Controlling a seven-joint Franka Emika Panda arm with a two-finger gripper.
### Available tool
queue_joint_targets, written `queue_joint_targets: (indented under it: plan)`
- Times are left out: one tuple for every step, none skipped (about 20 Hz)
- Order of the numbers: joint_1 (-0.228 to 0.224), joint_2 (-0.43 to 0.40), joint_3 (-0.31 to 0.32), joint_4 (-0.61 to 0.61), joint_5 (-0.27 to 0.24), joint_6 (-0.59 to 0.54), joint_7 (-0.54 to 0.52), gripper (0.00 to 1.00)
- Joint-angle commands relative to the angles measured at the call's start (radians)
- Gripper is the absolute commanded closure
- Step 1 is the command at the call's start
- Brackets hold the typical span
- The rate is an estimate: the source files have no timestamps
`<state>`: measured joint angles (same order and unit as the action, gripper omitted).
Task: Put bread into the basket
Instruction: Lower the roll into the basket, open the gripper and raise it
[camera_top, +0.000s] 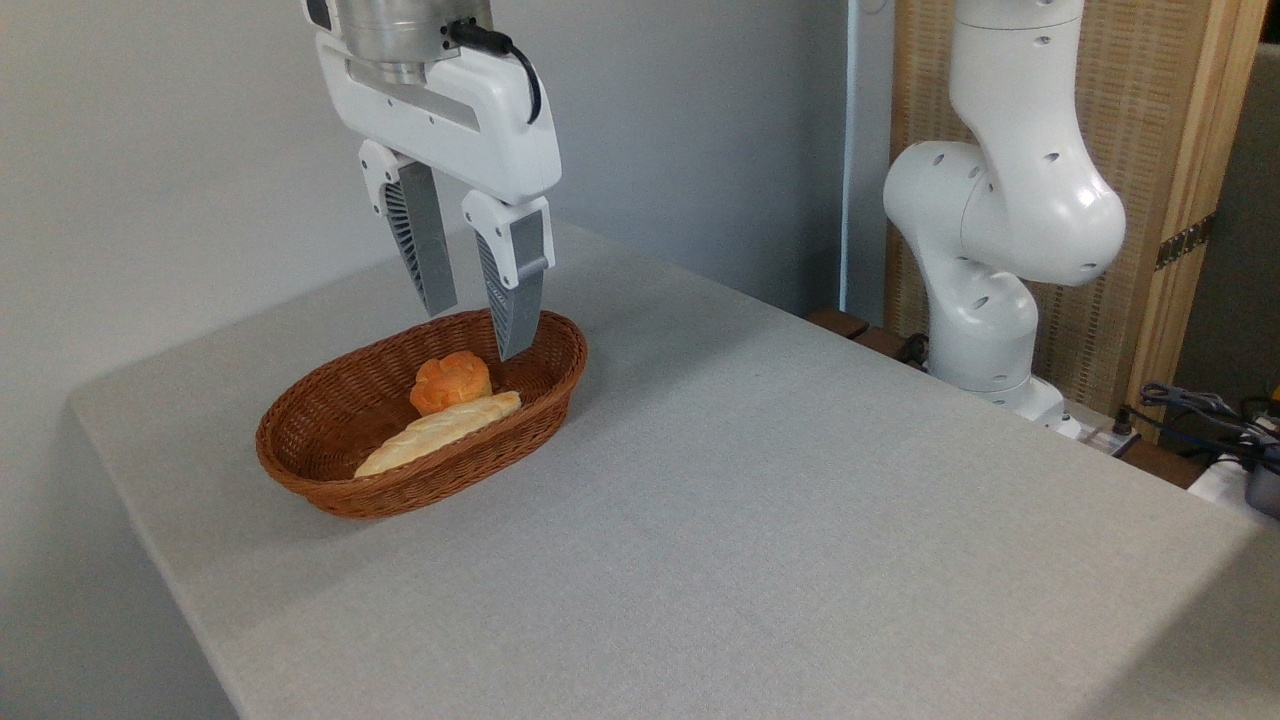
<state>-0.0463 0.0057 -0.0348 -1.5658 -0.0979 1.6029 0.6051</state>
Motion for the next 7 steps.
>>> queue_joint_targets:
  plan:
    - [-0.014,0.004,0.000,0.012,0.015,-0.018,-0.008,0.00]
    - [-0.014,0.004,0.003,0.012,0.015,-0.018,-0.007,0.00]
    - [-0.014,0.004,0.004,0.012,0.015,-0.018,-0.007,0.00]
    - [-0.014,0.004,0.004,0.012,0.015,-0.018,-0.005,0.00]
    - [-0.014,0.004,0.006,0.012,0.015,-0.018,-0.005,0.00]
    - [-0.014,0.001,0.007,0.012,0.015,-0.020,-0.005,0.00]
    - [-0.014,-0.001,0.007,0.012,0.015,-0.020,-0.004,0.00]
